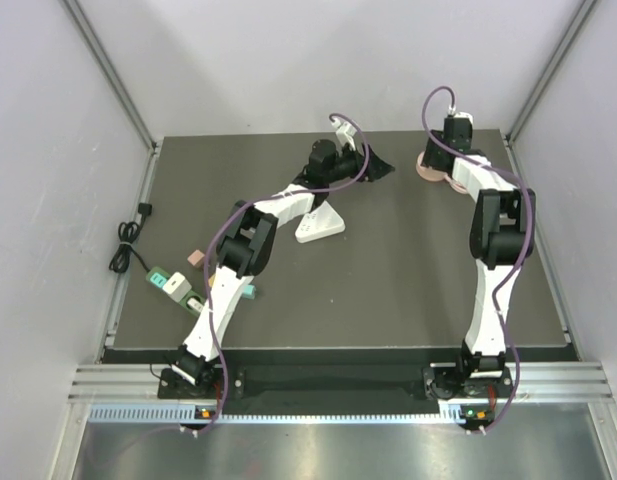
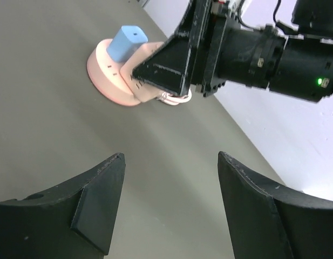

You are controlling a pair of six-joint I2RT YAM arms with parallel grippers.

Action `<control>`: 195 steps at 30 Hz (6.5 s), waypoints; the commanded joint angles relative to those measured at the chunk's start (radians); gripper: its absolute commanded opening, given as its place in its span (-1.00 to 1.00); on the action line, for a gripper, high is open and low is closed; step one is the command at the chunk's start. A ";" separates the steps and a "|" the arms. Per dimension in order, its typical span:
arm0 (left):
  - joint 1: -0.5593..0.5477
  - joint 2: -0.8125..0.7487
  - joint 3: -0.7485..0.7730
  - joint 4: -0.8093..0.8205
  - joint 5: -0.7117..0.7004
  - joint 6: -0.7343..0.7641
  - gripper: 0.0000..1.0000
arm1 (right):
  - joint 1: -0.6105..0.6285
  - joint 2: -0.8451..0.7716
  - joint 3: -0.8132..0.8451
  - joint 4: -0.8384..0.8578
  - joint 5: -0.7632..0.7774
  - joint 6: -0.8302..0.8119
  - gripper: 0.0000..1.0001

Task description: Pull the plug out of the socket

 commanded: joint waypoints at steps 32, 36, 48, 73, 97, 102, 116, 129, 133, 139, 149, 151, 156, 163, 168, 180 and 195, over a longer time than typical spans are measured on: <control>-0.023 -0.012 0.050 -0.008 0.015 0.073 0.59 | 0.008 -0.493 -0.582 0.185 -0.354 0.328 0.82; -0.052 -0.041 0.037 -0.031 -0.017 0.140 0.61 | -0.018 -0.543 -0.648 0.313 -0.328 0.413 0.77; -0.230 -0.081 0.040 -0.165 -0.415 0.415 0.69 | -0.228 -0.620 -0.921 0.643 -0.365 0.519 -0.07; -0.308 0.050 0.199 -0.197 -0.687 0.493 0.70 | -0.159 -0.420 -0.998 0.985 -0.651 0.714 -1.00; -0.306 0.096 0.251 -0.289 -0.681 0.513 0.64 | -0.229 -0.496 -0.959 0.801 -0.477 0.526 -0.82; -0.306 0.100 0.253 -0.309 -0.701 0.499 0.64 | -0.211 -0.477 -0.955 0.815 -0.478 0.537 -0.79; -0.287 0.110 0.258 -0.317 -0.702 0.469 -1.00 | -0.191 -0.433 -0.892 0.778 -0.478 0.509 -0.19; -0.277 -0.050 -0.006 -0.082 -0.615 0.481 -1.00 | -0.193 -0.330 -0.798 0.737 -0.544 0.516 0.16; -0.276 -0.081 -0.054 -0.033 -0.575 0.484 -1.00 | -0.193 -0.307 -0.785 0.744 -0.576 0.514 0.24; -0.267 -0.140 -0.144 0.054 -0.514 0.496 -1.00 | -0.206 -0.281 -0.775 0.772 -0.639 0.511 0.31; -0.247 -0.180 -0.178 0.119 -0.436 0.490 -1.00 | -0.222 -0.247 -0.798 0.876 -0.754 0.539 0.26; -0.244 -0.188 -0.177 0.131 -0.425 0.490 -1.00 | -0.223 -0.244 -0.808 0.902 -0.771 0.548 0.26; -0.236 -0.191 -0.154 0.142 -0.414 0.482 -1.00 | -0.235 -0.230 -0.841 0.968 -0.806 0.589 0.27; -0.231 -0.185 -0.123 0.142 -0.397 0.479 -1.00 | -0.245 -0.244 -0.855 0.956 -0.803 0.586 0.29; -0.224 -0.180 -0.105 0.164 -0.367 0.452 -1.00 | -0.251 -0.223 -0.844 0.933 -0.814 0.592 0.31; -0.224 -0.142 -0.092 0.144 -0.334 0.421 -1.00 | -0.262 -0.247 -0.843 0.840 -0.791 0.556 0.26; -0.222 -0.176 -0.169 -0.106 -0.344 0.554 -0.01 | -0.259 -0.238 -0.855 0.890 -0.785 0.568 0.25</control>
